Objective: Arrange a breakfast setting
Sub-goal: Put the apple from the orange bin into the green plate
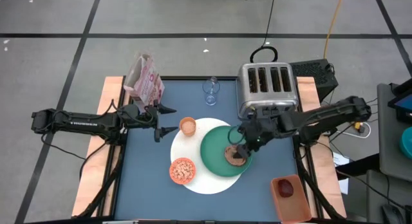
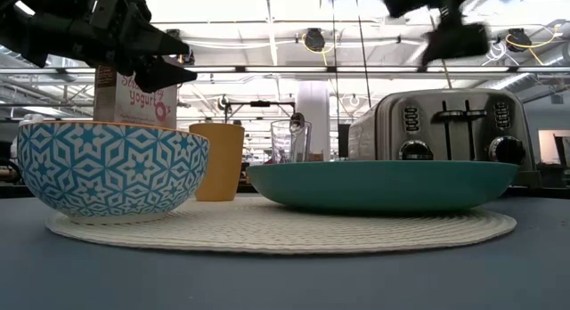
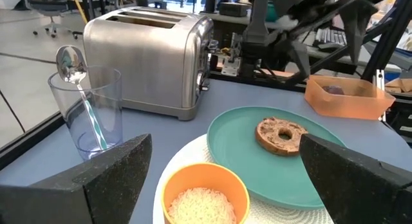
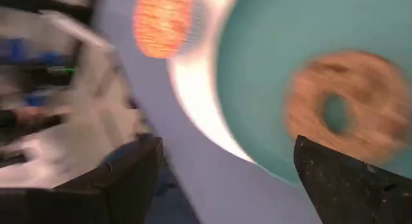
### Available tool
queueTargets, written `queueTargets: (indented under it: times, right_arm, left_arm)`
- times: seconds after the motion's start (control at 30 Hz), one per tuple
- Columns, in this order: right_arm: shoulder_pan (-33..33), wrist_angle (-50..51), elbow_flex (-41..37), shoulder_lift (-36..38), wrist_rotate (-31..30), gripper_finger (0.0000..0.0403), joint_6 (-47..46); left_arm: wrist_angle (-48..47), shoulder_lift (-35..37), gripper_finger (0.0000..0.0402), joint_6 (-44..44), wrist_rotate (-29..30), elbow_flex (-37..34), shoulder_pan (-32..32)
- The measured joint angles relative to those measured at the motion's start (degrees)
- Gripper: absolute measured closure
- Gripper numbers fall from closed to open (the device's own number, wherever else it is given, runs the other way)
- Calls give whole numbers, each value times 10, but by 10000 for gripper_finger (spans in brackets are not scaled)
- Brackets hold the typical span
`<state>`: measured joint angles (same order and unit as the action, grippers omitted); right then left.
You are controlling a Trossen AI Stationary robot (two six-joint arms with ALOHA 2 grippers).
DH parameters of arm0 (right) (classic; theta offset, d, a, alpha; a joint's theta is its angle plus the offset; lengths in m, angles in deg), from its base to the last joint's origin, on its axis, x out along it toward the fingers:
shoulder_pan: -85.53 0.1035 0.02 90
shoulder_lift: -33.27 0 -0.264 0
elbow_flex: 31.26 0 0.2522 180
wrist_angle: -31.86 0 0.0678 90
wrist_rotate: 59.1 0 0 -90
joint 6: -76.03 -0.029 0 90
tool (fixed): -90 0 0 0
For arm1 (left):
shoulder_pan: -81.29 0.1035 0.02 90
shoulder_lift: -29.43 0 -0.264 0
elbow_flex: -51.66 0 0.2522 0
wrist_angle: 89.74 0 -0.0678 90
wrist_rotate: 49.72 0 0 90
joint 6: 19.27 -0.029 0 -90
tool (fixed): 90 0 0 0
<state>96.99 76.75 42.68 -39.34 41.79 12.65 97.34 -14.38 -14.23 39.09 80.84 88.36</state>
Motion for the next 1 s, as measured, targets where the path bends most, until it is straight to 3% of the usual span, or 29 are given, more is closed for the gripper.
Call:
queueTargets:
  times: [0.2, 0.4, 0.6, 1.0]
  right_arm:
    - [81, 203, 115, -6, -99, 64, -95]
    - [173, 269, 138, -7, -182, 64, -233]
    - [245, 355, 138, -27, -176, 64, -387]
    - [355, 413, 138, -85, -48, 64, -602]
  left_arm:
    - [0, 0, 4, 0, 0, 0, 0]
    - [0, 0, 4, -3, 0, 0, 0]
    - [0, 0, 4, -3, 0, 0, 0]
    - [0, 0, 4, -2, 0, 0, 0]
